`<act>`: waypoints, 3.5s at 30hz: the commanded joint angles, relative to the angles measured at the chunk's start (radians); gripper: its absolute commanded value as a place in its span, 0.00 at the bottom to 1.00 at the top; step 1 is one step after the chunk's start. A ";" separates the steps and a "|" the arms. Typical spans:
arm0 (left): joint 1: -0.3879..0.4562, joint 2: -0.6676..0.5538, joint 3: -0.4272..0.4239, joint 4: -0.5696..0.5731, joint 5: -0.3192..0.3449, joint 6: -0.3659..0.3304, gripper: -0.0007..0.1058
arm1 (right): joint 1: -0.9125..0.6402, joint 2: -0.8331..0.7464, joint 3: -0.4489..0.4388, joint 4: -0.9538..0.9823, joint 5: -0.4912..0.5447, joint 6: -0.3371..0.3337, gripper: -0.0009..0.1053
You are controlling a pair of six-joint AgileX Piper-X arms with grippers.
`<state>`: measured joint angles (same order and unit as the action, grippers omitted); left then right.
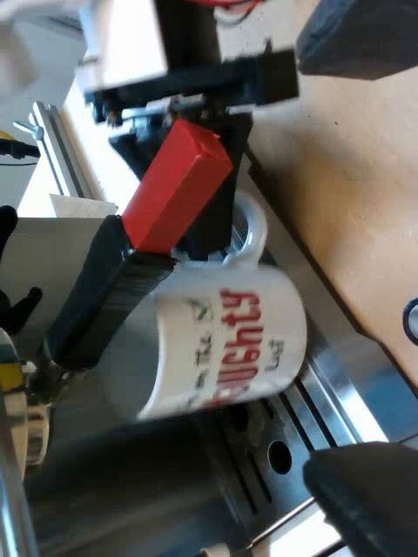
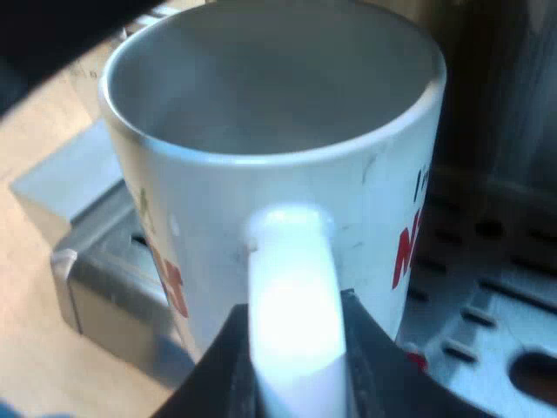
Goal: Remove mug from coffee machine
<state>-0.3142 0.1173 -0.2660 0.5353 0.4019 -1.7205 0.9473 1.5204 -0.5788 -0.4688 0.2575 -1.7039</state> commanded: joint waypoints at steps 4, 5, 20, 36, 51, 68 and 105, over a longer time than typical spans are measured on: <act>-0.005 0.001 -0.004 -0.017 0.054 -0.009 0.81 | 0.054 -0.113 0.076 -0.019 0.074 -0.004 0.01; -0.005 0.001 -0.004 -0.022 0.062 -0.009 0.81 | 0.064 -0.130 0.092 -0.019 0.087 -0.004 0.01; -0.163 0.001 -0.038 -0.014 0.111 -0.055 0.81 | 0.186 -0.419 0.140 0.319 0.254 0.005 0.01; -0.246 0.001 -0.088 0.066 0.125 -0.055 0.81 | 0.298 -0.787 0.140 0.681 0.327 0.132 0.01; -0.246 0.001 -0.088 0.066 0.125 -0.055 0.81 | 0.352 -1.001 0.137 0.938 0.500 0.209 0.01; -0.246 0.001 -0.088 0.066 0.125 -0.055 0.81 | 0.226 -1.003 0.137 1.042 0.595 0.244 0.01; -0.246 0.001 -0.088 0.074 0.125 -0.055 0.81 | -0.354 -0.990 0.508 0.405 0.306 0.029 0.01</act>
<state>-0.5561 0.1173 -0.3463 0.6114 0.5146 -1.7678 0.6140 0.5311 -0.0779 0.0279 0.6225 -1.6519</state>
